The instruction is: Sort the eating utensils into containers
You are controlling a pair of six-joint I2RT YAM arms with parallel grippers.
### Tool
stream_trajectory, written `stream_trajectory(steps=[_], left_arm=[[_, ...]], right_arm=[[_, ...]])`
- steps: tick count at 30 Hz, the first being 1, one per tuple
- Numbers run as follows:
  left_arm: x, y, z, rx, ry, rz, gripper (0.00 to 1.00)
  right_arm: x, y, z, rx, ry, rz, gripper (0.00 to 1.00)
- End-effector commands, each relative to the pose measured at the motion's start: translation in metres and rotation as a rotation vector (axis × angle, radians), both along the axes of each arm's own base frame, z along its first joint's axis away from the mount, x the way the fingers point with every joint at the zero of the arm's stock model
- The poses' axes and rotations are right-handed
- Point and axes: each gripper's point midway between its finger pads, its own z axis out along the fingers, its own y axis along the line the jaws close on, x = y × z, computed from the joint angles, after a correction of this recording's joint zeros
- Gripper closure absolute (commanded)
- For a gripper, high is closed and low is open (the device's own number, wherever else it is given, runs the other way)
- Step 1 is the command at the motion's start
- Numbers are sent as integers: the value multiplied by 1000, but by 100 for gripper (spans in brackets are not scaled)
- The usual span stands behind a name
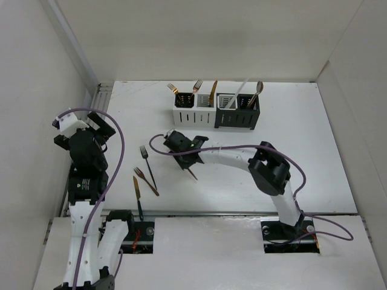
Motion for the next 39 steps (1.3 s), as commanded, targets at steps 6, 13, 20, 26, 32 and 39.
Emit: stream_trajectory(steps=[6,13,20,26,32,39], left_arm=[[-1,-1,10,9,-49,-7,14],[8,0,4,28,-25,-12,14],[37,3,-5,63,15,-50,16],[60,1,-43,21,137,-119,21],[70,-7,-68,-48,206,-183,25],[76,-3,-72,-54,226,-174,25]], right_arm=[[34,33,207,507,-428,-4,100],[103,10,306,707,-700,-201,100],[191,-46,333,840,-950,-470,100],[247,-86,303,807,-1022,-591,100],[271,-102,267,747,-1019,-633,100],[279,-105,209,668,-979,-686,100]])
